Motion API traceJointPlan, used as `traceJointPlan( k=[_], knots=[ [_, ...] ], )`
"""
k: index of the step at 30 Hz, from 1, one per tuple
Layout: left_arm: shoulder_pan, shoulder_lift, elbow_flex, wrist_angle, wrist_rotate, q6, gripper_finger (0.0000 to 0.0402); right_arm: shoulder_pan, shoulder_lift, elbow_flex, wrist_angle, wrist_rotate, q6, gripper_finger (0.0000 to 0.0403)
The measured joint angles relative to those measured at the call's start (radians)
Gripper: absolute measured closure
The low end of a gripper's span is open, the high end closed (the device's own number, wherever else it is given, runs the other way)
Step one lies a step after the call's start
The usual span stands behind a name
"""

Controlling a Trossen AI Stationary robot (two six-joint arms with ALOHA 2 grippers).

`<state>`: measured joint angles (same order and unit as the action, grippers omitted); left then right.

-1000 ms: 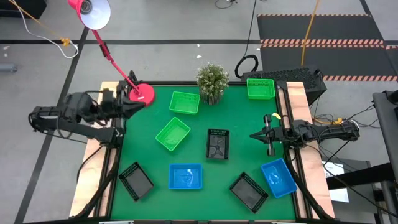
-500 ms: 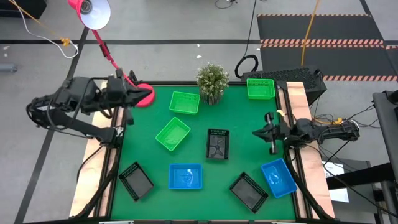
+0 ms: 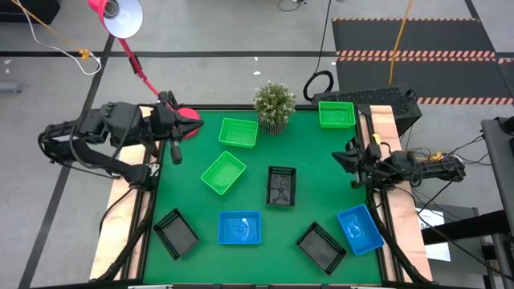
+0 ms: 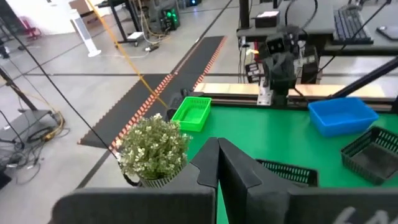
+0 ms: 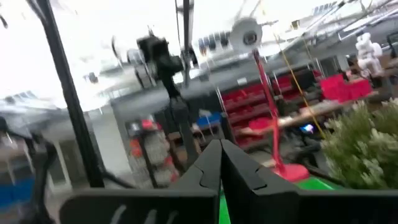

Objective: Stack baskets by color
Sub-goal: Stack the bottom left green bin on the top green bin

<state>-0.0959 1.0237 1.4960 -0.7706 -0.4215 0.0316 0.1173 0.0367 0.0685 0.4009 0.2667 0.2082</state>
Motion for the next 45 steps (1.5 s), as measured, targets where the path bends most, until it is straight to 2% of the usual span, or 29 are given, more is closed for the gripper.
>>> traceJointPlan(
  k=[5, 11, 25, 31, 36, 45],
  knots=[
    [0.005, -0.001, 0.000, 0.002, -0.001, -0.034, 0.0396, 0.000, 0.079, 0.160, -0.074, -0.008, -0.037, 0.0403],
    [0.005, -0.001, 0.000, 0.003, -0.001, -0.040, 0.0396, 0.000, 0.219, 0.414, -0.307, -0.015, -0.044, 0.0403],
    [0.005, -0.001, 0.000, 0.004, -0.001, -0.041, 0.0396, 0.000, 0.639, 1.024, -0.753, -0.059, -0.071, 0.0403],
    [0.005, -0.001, 0.000, 0.004, 0.000, -0.090, 0.0396, 0.000, 0.803, 1.254, -0.923, -0.060, -0.064, 0.0403],
    [0.005, -0.001, 0.000, 0.004, 0.000, -0.105, 0.0396, 0.000, 0.891, 1.353, -0.975, -0.060, -0.063, 0.0403],
    [0.005, 0.002, 0.000, -0.050, 0.000, -0.255, 0.0396, 0.000, 0.942, 1.363, -1.031, -0.059, -0.008, 0.0403]
  ],
)
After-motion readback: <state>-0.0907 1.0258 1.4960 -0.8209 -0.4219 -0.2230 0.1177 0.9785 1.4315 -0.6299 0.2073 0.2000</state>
